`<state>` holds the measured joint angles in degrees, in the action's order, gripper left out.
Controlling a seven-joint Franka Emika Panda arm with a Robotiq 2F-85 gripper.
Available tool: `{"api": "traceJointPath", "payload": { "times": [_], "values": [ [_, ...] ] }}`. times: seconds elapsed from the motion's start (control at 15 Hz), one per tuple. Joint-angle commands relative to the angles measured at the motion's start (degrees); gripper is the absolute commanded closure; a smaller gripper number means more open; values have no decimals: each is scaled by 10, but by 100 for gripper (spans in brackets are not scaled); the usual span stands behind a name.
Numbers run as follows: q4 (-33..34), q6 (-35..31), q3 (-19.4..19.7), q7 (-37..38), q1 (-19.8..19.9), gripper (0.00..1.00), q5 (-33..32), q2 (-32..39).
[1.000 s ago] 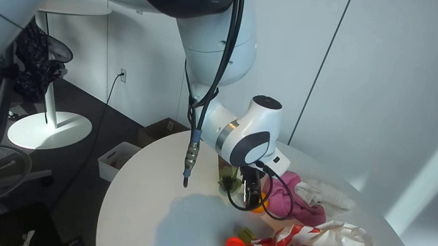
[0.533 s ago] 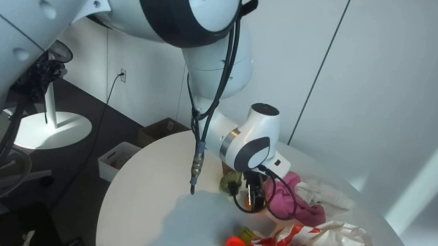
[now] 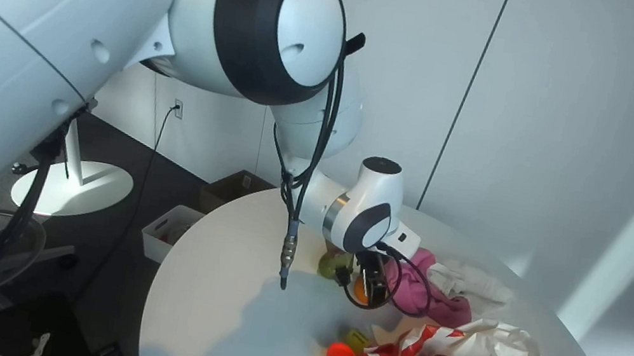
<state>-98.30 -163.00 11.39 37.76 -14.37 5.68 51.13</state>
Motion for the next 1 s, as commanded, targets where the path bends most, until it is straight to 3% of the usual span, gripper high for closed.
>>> {"api": "traceJointPath", "payload": {
  "times": [0.0,0.2,0.67,0.93],
  "values": [
    [12,30,12,-2,-15,42,-6,-7],
    [-15,49,29,7,-30,42,-15,-40],
    [-93,52,179,97,-81,42,-96,-118],
    [-137,59,237,157,-75,42,-136,-139]
  ]
}}
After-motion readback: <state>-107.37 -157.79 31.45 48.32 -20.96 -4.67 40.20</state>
